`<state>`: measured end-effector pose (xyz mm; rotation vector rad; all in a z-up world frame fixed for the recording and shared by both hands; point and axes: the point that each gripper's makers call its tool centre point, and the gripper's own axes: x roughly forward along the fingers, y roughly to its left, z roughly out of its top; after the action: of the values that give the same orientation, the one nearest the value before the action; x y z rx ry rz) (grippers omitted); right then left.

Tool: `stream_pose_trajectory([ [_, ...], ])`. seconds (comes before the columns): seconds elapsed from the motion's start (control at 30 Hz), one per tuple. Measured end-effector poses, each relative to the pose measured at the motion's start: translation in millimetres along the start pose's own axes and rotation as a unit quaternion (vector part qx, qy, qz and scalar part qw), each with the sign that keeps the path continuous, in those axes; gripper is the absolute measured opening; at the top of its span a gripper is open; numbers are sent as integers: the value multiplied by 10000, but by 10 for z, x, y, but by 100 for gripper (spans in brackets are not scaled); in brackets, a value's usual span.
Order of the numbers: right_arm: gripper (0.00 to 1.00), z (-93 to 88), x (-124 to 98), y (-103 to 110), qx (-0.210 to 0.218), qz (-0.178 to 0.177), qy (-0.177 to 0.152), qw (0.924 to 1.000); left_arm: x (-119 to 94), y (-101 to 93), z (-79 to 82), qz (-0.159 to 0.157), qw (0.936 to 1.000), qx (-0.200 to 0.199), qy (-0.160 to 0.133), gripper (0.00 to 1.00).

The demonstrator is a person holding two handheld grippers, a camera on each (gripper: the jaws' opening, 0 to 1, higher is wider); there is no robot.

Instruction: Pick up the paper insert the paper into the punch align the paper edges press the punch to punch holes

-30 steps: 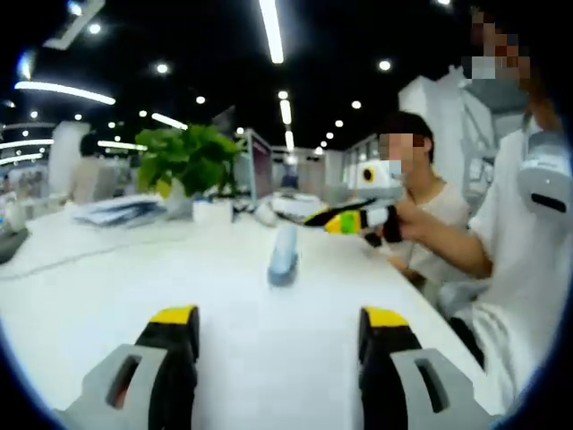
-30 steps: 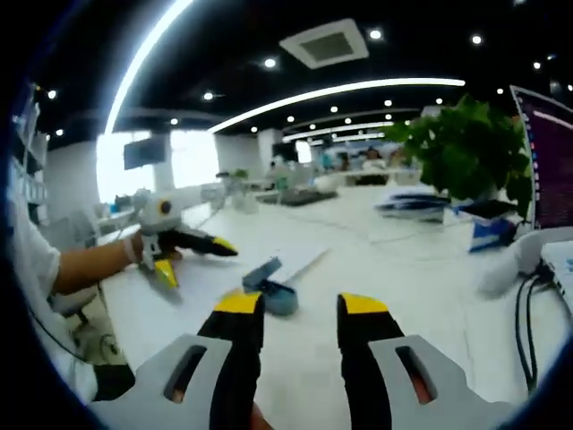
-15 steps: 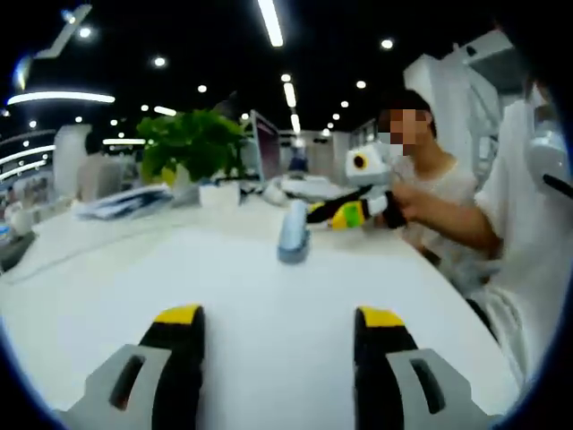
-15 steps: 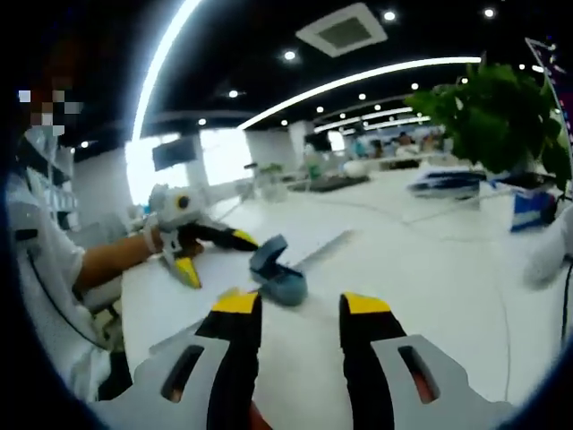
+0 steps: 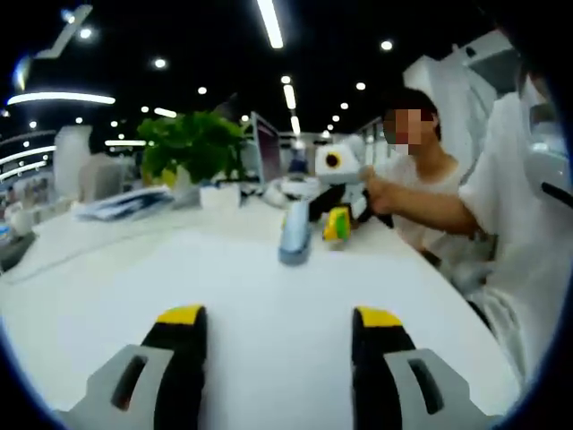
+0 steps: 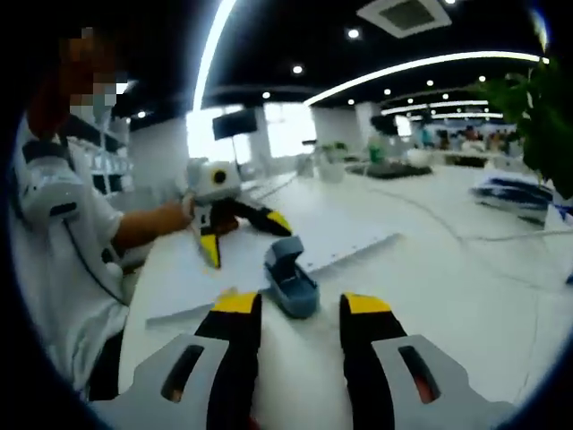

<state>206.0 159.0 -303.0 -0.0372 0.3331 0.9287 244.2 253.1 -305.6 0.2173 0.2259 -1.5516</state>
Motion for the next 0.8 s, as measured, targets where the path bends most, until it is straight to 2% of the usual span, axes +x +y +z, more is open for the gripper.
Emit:
stream_pose_trajectory([
  [0.07,38,34,55,13,-141,72,-55,9999,13,56,-1,-7,10000,-9,-6,66],
  [0.13,34,27,93,66,-140,288,-45,9995,21,93,-1,-15,10000,-11,-13,66],
  [0.33,23,2,101,40,-317,396,-23,9987,32,140,1,15,10000,-9,-13,65],
  [0.57,23,9,100,53,-451,481,-40,9978,28,154,2,50,10000,-8,-19,61],
  [0.8,23,-12,57,153,-626,726,-22,9954,23,172,3,107,9999,-16,-22,58],
])
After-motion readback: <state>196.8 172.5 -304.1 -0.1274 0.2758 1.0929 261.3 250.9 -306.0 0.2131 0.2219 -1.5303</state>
